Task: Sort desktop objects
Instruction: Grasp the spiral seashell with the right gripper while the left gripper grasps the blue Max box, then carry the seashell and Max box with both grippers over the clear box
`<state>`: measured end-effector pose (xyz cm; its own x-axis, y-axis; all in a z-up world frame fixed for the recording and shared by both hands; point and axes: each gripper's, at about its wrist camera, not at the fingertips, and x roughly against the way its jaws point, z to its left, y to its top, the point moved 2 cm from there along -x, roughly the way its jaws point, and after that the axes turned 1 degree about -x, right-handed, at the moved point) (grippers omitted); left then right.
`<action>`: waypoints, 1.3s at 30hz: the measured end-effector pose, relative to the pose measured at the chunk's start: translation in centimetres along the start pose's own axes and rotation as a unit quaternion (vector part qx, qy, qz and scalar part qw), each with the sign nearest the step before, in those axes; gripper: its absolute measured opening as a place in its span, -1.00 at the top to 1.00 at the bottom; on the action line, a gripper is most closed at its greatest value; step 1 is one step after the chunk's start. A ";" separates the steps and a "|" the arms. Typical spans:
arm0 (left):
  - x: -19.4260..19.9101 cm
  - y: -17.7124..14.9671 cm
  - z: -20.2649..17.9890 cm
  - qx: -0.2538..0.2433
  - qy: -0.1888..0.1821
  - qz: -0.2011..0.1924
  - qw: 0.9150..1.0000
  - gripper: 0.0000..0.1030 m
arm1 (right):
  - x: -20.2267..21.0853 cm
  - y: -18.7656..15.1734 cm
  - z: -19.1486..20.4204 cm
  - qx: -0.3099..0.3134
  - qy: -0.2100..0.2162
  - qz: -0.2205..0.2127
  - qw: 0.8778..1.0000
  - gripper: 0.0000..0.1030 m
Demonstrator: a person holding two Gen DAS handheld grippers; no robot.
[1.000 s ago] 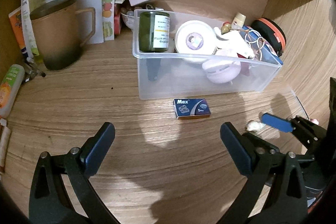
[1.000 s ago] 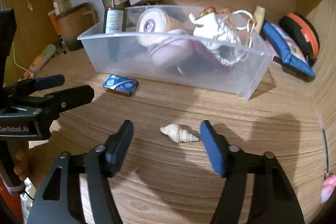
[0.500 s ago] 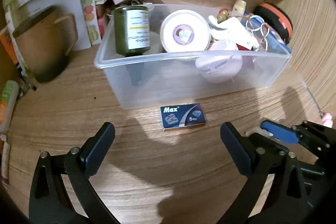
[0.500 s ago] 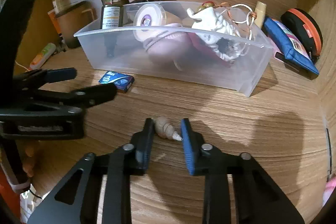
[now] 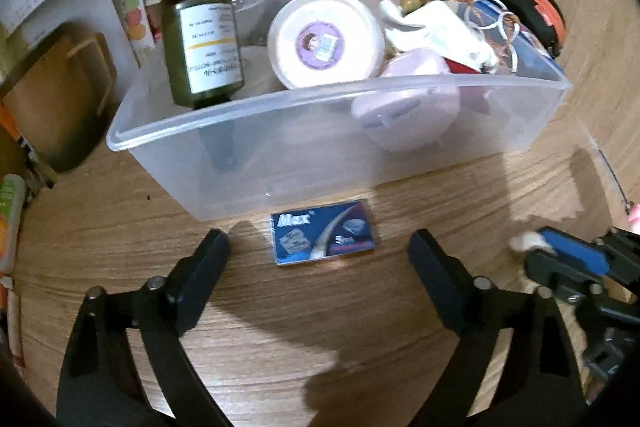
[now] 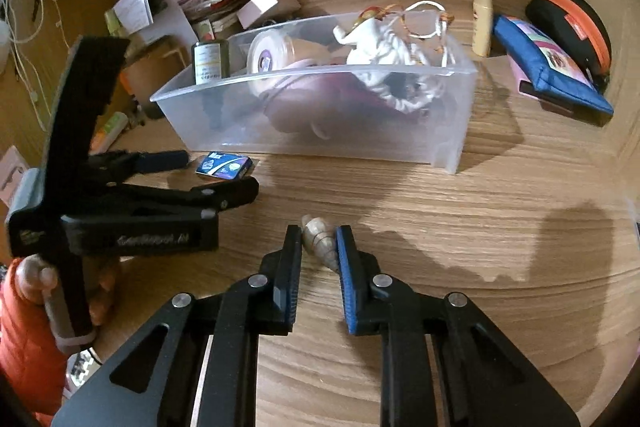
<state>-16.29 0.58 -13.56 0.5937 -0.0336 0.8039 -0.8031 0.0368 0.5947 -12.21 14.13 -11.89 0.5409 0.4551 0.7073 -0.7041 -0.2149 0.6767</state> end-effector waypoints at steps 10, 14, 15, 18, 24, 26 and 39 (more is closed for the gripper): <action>0.3 0.2 -0.2 -0.002 0.003 -0.007 1.000 -0.42 | 1.3 0.1 -0.9 -0.009 0.019 -0.024 0.999 0.69; 0.6 0.2 -0.4 -0.008 0.001 -0.010 1.000 -0.20 | 1.6 -0.1 -1.0 -0.006 0.022 -0.027 0.999 0.69; 0.7 0.2 -0.5 -0.013 -0.001 -0.011 1.000 -0.15 | 1.7 -0.1 -1.0 -0.006 0.023 -0.028 0.999 0.69; 1.1 0.1 -0.8 -0.028 -0.003 -0.015 0.999 0.07 | 2.1 -0.2 -1.2 -0.008 0.023 -0.032 0.999 0.69; 1.5 -0.3 -0.5 -0.023 -0.007 -0.015 1.000 0.08 | 2.8 -0.2 -1.4 -0.012 0.018 -0.042 0.999 0.69; 1.9 -0.5 -0.7 -0.028 -0.004 -0.018 0.999 0.08 | 3.0 -0.2 -1.5 -0.015 0.016 -0.043 0.999 0.69; 6.1 -0.9 -0.3 -0.035 0.007 -0.087 0.996 0.08 | 4.6 1.5 -1.1 -0.016 -0.007 -0.062 0.998 0.69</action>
<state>-11.95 0.64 -9.19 0.7243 -0.0318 0.6887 -0.6833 0.1004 0.7232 -11.28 16.83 -7.83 0.6306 0.4648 0.6215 -0.6457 -0.1300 0.7524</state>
